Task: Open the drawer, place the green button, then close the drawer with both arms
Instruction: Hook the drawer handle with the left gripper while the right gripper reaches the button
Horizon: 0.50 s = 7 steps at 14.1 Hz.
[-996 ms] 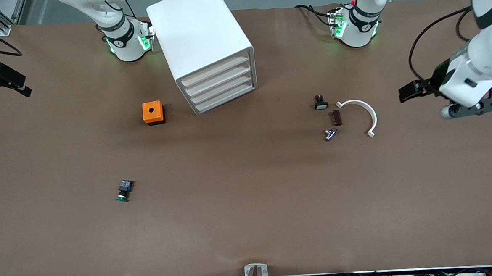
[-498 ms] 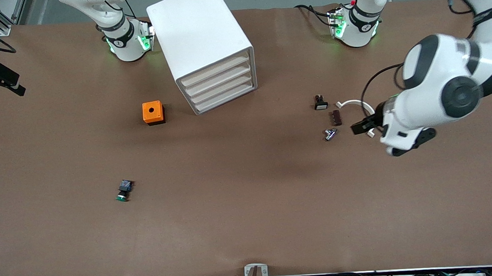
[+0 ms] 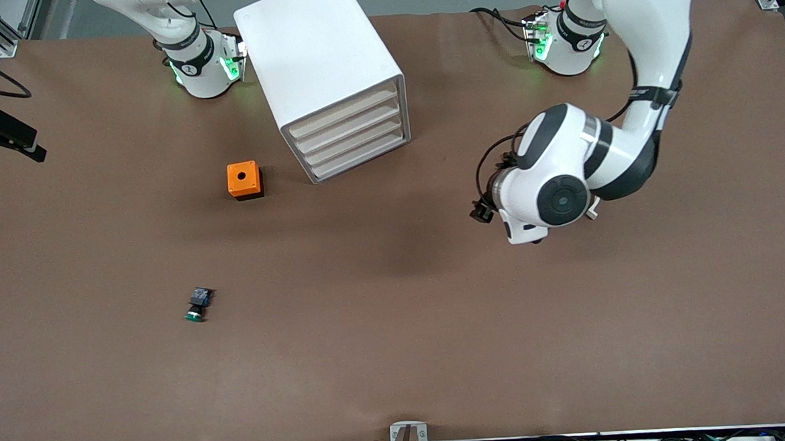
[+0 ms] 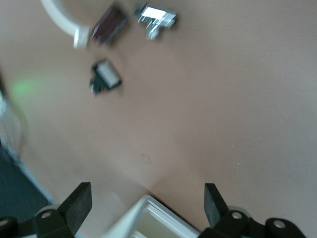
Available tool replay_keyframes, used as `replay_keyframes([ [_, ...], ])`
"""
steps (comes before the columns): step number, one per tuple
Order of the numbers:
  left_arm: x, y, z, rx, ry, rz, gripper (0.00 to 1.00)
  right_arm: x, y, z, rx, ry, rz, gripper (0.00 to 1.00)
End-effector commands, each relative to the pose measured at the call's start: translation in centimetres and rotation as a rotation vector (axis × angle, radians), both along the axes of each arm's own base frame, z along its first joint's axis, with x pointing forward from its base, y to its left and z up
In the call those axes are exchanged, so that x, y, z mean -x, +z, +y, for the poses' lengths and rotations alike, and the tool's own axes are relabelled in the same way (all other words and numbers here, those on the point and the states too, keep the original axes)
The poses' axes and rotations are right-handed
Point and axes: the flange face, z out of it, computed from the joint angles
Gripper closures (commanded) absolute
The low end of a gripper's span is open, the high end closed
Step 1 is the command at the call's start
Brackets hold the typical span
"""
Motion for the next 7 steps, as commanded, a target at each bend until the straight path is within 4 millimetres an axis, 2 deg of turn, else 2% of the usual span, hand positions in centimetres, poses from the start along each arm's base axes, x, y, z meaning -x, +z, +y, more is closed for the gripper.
replay_keyframes([
  [1, 0.8, -3.2, -3.6, -0.08, 0.204, 0.105, 0.0, -3.3, -4.5, -0.3, -0.011, 0.0, 0.073, 0.0],
  [3, 1.6, -5.5, -5.5, -0.051, 0.315, 0.227, 0.0, -4.5, -5.3, -0.7, 0.003, 0.0, 0.066, 0.0],
  [4, 1.8, -6.2, -6.1, -0.027, 0.368, 0.282, 0.0, -5.8, -8.0, -1.1, -0.002, -0.008, 0.102, 0.0],
  [5, 1.9, -6.7, -6.6, -0.007, 0.427, 0.331, 0.0, -6.4, -9.1, -1.2, 0.0, -0.008, 0.113, 0.0],
  [7, 2.1, -8.1, -7.7, 0.037, 0.525, 0.433, 0.0, -6.4, -9.5, -1.4, -0.008, -0.028, 0.119, 0.0],
])
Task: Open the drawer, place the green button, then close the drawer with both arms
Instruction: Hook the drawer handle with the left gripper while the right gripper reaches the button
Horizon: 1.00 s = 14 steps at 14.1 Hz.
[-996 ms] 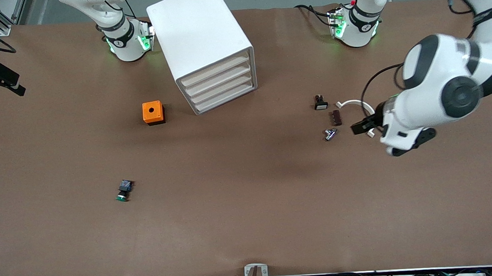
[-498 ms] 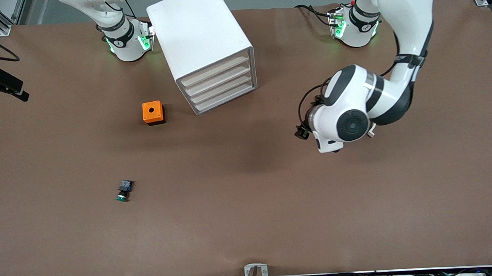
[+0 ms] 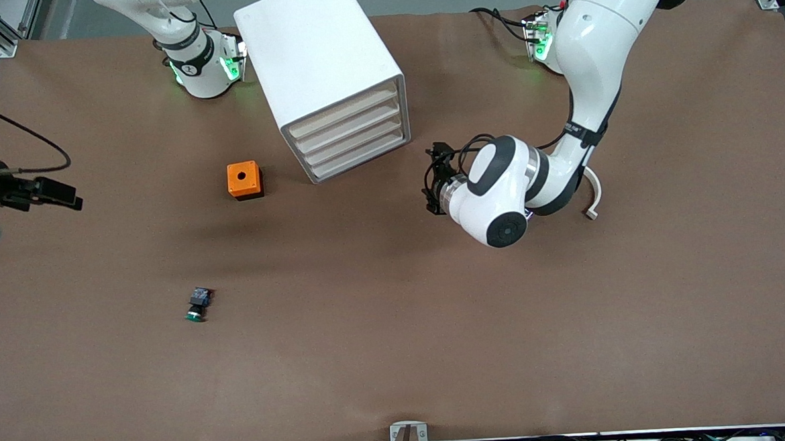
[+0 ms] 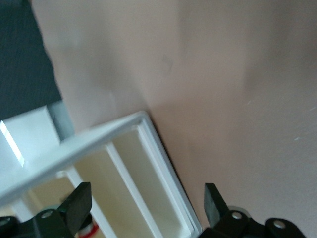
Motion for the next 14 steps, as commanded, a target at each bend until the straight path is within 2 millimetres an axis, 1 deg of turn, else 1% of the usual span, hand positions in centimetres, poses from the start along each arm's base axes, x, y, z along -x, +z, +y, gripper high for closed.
replay_keyframes([
  [1, 0.1, -1.2, -1.7, 0.05, 0.108, 0.108, 0.0, -0.6, 0.0, -0.2, -0.007, -0.015, -0.002, 0.0],
  [2, 0.5, -1.5, -2.5, 0.079, 0.14, 0.149, 0.0, -1.0, -0.8, 0.1, -0.003, -0.038, -0.018, 0.0],
  [3, 1.1, -2.3, -3.1, 0.091, 0.157, 0.189, 0.0, -1.5, -2.8, 0.5, 0.002, -0.091, -0.027, 0.0],
  [4, 1.4, -3.0, -3.5, 0.083, 0.18, 0.223, 0.0, -1.8, -4.2, 1.6, 0.006, -0.108, -0.04, 0.0],
  [5, 2.2, -3.8, -4.4, 0.066, 0.2, 0.267, 0.0, -2.1, -5.3, 3.2, 0.008, -0.111, -0.059, 0.0],
  [6, 3.1, -4.5, -5.3, 0.055, 0.206, 0.297, 0.02, -2.6, -6.9, 4.3, 0.011, -0.134, -0.073, 0.0],
  [7, 4.0, -5.6, -6.4, 0.042, 0.211, 0.313, 0.02, -2.9, -8.3, 5.3, 0.013, -0.141, -0.08, 0.0],
  [8, 4.6, -6.4, -7.1, 0.02, 0.23, 0.318, 0.02, -3.5, -10.1, 6.4, 0.014, -0.129, -0.086, 0.0],
  [9, 5.3, -7.3, -7.8, -0.007, 0.242, 0.332, 0.07, -3.8, -11.5, 7.0, 0.013, -0.123, -0.1, 0.0],
  [10, 5.9, -8.0, -8.2, -0.036, 0.256, 0.353, 0.14, -3.8, -13.6, 7.4, 0.012, -0.118, -0.111, 0.0],
  [12, 7.0, -8.8, -9.2, -0.075, 0.277, 0.391, 0.15, -3.5, -17.6, 8.6, 0.013, -0.1, -0.137, 0.0],
  [13, 8.1, -9.2, -10.1, -0.086, 0.269, 0.407, 0.17, -3.4, -19.8, 8.7, 0.014, -0.099, -0.148, 0.0],
  [14, 8.7, -9.3, -10.6, -0.094, 0.265, 0.413, 0.21, -3.6, -21.6, 8.7, 0.016, -0.099, -0.15, 0.0],
])
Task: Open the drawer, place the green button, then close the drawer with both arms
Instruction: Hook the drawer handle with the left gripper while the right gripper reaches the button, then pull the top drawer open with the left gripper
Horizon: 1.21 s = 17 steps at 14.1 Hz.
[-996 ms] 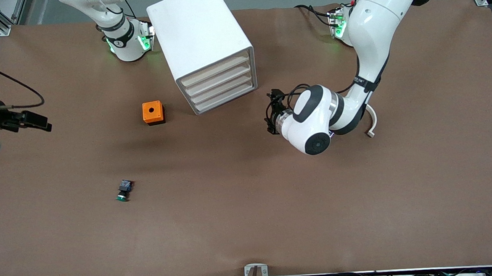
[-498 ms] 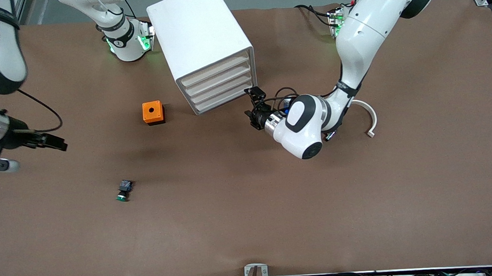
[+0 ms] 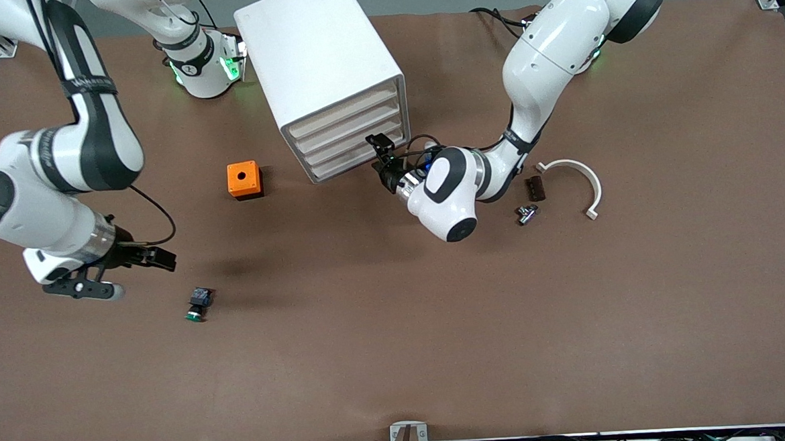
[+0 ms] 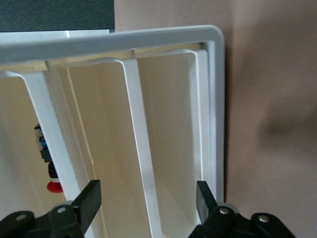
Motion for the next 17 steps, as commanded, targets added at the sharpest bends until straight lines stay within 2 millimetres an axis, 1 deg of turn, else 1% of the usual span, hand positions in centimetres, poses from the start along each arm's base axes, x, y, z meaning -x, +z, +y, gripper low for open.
replay_keyframes([
  [1, 1.1, -0.2, -1.8, -0.023, 0.012, 0.034, 0.29, 0.2, -4.3, 0.3, 0.0, -0.012, 0.0, 0.0],
  [2, 1.8, -0.2, -2.4, -0.024, 0.008, 0.045, 0.31, 0.0, -5.4, 0.5, 0.001, -0.009, -0.001, 0.0],
  [3, 3.0, -0.9, -3.1, -0.031, -0.01, 0.054, 0.32, -0.2, -6.7, 0.5, 0.002, -0.009, 0.0, 0.0],
  [4, 3.5, -1.0, -3.5, -0.032, -0.019, 0.052, 0.35, -0.4, -8.0, 0.4, 0.004, -0.011, -0.004, 0.0],
  [6, 3.7, -1.8, -3.3, -0.039, -0.018, 0.062, 0.46, -0.7, -9.9, 0.4, 0.006, -0.009, -0.023, 0.0],
  [7, 3.8, -2.0, -3.4, -0.039, -0.017, 0.061, 0.47, -0.9, -10.6, 0.4, 0.01, -0.006, -0.029, 0.0],
  [8, 4.3, -2.0, -3.8, -0.038, -0.026, 0.055, 0.51, -1.1, -11.5, 0.2, 0.016, -0.001, -0.028, 0.0],
  [9, 4.2, -2.1, -3.8, -0.038, -0.025, 0.054, 0.65, -1.5, -12.2, -0.1, 0.018, -0.003, -0.028, 0.0],
  [10, 3.9, -2.1, -3.5, -0.039, -0.021, 0.052, 0.8, -1.9, -12.8, 0.1, 0.019, -0.001, -0.027, 0.0],
  [11, 3.5, -2.0, -3.3, -0.037, -0.016, 0.046, 0.95, -2.2, -13.3, 0.0, 0.019, -0.002, -0.027, 0.0],
  [12, 2.8, -2.2, -2.7, -0.043, -0.006, 0.037, 1.0, -2.4, -13.9, 0.0, 0.021, -0.002, -0.033, 0.0],
  [13, 1.7, -1.8, -2.4, -0.042, 0.006, 0.02, 1.0, -2.5, -14.6, 0.2, 0.02, 0.001, -0.041, 0.0],
  [15, -1.3, -1.0, -0.9, -0.042, 0.051, -0.011, 1.0, -2.5, -16.2, 0.1, 0.021, 0.0, -0.044, 0.0],
  [17, -4.1, -0.1, 0.9, -0.031, 0.086, -0.031, 1.0, -2.6, -16.4, 0.0, 0.021, -0.002, -0.045, 0.0],
])
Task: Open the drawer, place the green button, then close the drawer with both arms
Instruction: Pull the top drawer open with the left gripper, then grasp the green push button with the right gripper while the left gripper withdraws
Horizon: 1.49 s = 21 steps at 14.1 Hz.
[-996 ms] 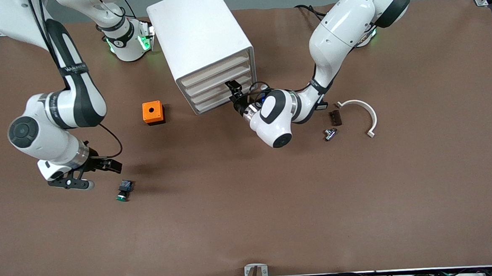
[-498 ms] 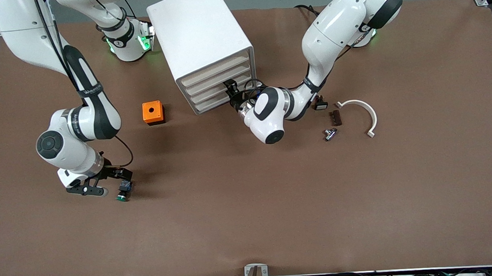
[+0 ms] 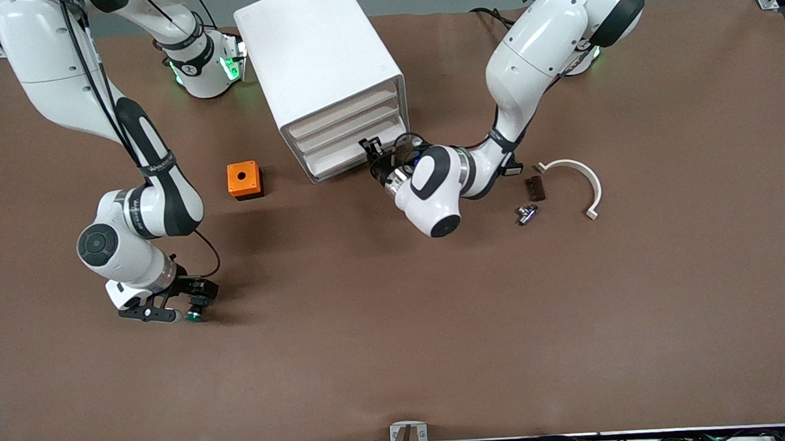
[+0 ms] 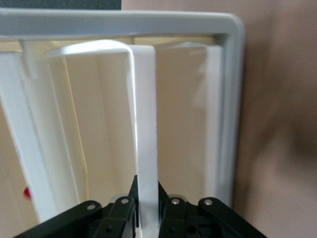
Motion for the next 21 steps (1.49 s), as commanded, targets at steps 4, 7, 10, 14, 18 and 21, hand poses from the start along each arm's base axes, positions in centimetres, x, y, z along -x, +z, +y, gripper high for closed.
replay_keyframes([
  [4, -8.6, 2.6, 5.2, 0.052, 0.126, -0.116, 1.0, -1.4, -0.8, 0.2, 0.006, 0.002, -0.013, 0.0],
  [7, -10.4, 2.7, 7.0, 0.107, 0.131, -0.17, 0.93, -1.3, -0.9, -0.1, 0.006, 0.006, -0.002, 0.11],
  [10, -10.8, 2.9, 7.5, 0.122, 0.124, -0.19, 0.0, -1.3, -0.8, -0.3, 0.006, 0.003, -0.001, 0.74],
  [14, -12.3, 3.6, 9.2, 0.099, 0.091, -0.254, 0.0, -1.2, -0.7, 0.1, 0.005, 0.009, 0.001, 1.0],
  [18, -16.2, 6.9, 12.4, 0.056, 0.05, -0.398, 0.0, -1.4, 1.4, 0.4, 0.004, 0.003, 0.007, 1.0],
  [21, -18.6, 11.9, 16.1, -0.011, -0.107, -0.619, 0.0, -1.5, 5.5, 1.0, -0.001, -0.003, 0.03, 1.0],
])
